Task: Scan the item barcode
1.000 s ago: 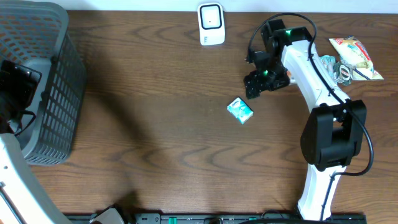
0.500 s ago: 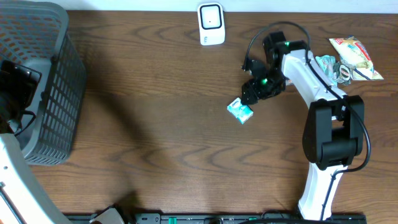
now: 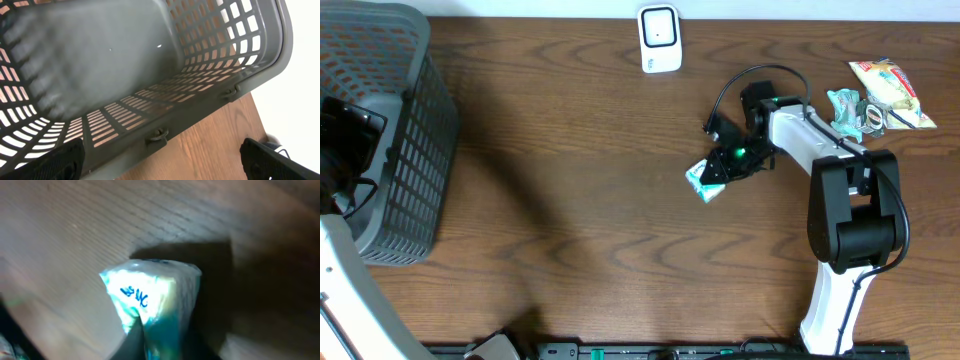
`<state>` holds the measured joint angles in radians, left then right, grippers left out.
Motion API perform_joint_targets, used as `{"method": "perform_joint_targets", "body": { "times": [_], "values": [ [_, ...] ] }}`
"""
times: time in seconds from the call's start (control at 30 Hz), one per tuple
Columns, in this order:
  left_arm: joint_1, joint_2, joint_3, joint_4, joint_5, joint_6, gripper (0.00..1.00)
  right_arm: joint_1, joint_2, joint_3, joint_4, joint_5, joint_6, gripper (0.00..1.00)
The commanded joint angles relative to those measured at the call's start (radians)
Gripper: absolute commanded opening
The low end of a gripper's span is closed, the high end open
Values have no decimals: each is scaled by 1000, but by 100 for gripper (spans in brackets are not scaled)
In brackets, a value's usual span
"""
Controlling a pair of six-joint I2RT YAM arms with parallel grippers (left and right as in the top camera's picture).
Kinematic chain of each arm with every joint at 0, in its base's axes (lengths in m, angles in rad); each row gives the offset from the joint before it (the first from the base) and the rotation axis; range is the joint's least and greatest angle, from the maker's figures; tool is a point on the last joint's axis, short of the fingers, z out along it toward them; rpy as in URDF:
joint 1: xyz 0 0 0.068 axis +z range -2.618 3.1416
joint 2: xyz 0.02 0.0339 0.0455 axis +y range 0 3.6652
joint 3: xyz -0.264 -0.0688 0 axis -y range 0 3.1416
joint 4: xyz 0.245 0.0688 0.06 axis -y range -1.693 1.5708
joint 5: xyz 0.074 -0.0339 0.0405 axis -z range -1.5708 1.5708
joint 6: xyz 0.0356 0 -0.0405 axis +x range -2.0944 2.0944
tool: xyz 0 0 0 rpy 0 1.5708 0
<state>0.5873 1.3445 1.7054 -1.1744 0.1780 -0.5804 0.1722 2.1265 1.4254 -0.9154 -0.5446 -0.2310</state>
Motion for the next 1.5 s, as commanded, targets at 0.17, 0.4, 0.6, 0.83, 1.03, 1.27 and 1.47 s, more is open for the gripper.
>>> {"method": "perform_joint_targets", "body": {
  "times": [0.17, 0.4, 0.6, 0.83, 1.03, 1.27, 1.47],
  "values": [
    [3, -5, 14, -2, -5, -8, 98, -3, 10, -6, -43, -90, 70, 1],
    [3, -5, 14, -2, -5, -8, 98, -19, -3, 78, -137, -411, 29, 1],
    [3, -5, 14, -2, -5, -8, 98, -25, -51, 101, -177, -695, -103, 1],
    [3, -5, 14, -2, -5, -8, 98, -25, -153, 101, -202, -782, -139, 1],
    [3, -5, 14, -2, -5, -8, 98, -43, -254, 101, -194, -935, -159, 1],
    [3, -5, 14, -2, -5, -8, 97, -88, -275, 101, -172, -1018, -99, 1],
    [3, -5, 14, -2, -5, -8, 98, -93, -275, 101, -169, -1018, -50, 1]
  ]
}}
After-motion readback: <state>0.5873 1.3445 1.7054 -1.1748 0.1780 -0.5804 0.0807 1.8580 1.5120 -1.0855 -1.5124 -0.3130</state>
